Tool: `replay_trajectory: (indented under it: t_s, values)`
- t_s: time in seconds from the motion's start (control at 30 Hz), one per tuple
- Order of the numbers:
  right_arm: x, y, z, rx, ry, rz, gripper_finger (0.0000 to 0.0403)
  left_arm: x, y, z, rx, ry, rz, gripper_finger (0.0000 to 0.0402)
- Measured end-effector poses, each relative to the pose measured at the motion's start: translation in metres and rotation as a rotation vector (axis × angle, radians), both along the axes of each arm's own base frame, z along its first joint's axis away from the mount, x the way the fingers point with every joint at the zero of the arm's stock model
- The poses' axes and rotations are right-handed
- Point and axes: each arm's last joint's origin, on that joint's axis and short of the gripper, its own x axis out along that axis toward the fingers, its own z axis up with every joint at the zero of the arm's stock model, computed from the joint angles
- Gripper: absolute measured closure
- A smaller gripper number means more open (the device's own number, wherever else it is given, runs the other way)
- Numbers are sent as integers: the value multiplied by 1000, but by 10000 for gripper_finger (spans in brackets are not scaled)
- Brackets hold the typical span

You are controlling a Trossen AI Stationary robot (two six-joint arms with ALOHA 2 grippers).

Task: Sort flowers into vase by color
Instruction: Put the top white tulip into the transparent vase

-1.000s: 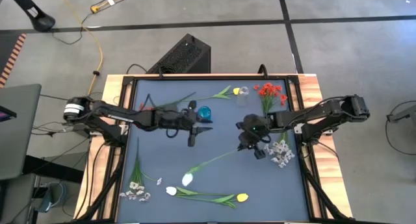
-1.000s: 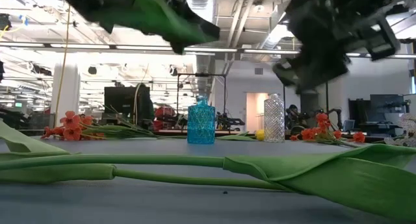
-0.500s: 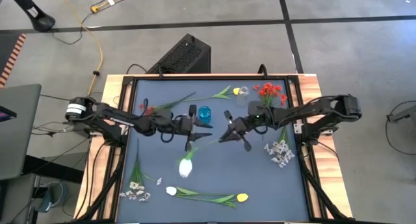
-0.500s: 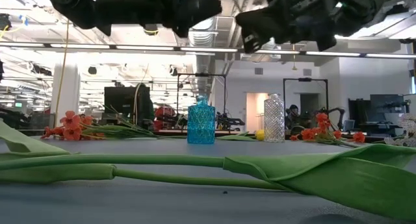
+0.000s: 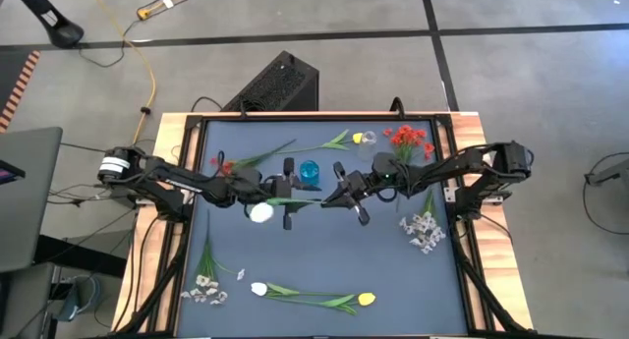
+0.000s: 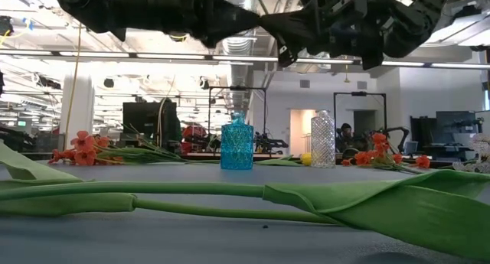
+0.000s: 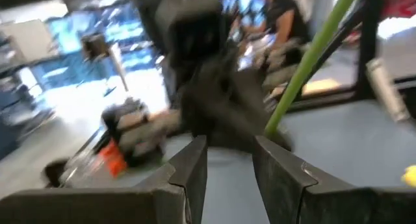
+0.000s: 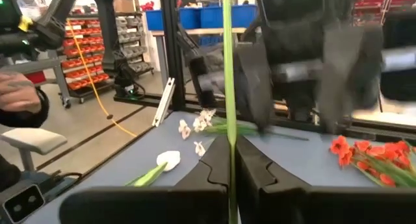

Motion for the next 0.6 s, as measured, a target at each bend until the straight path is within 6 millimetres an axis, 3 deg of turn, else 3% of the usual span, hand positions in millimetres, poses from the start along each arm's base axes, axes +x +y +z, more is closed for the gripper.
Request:
replay_trajectory:
  t_s: [0.37,0.6]
  values:
    - [-2,-11,1,4,6,-46,370,-1,-4,4,-3,-28,-138,290]
    - [-2,-9,1,1,8,-40,374,-3,-3,13,5,-96,-110,290]
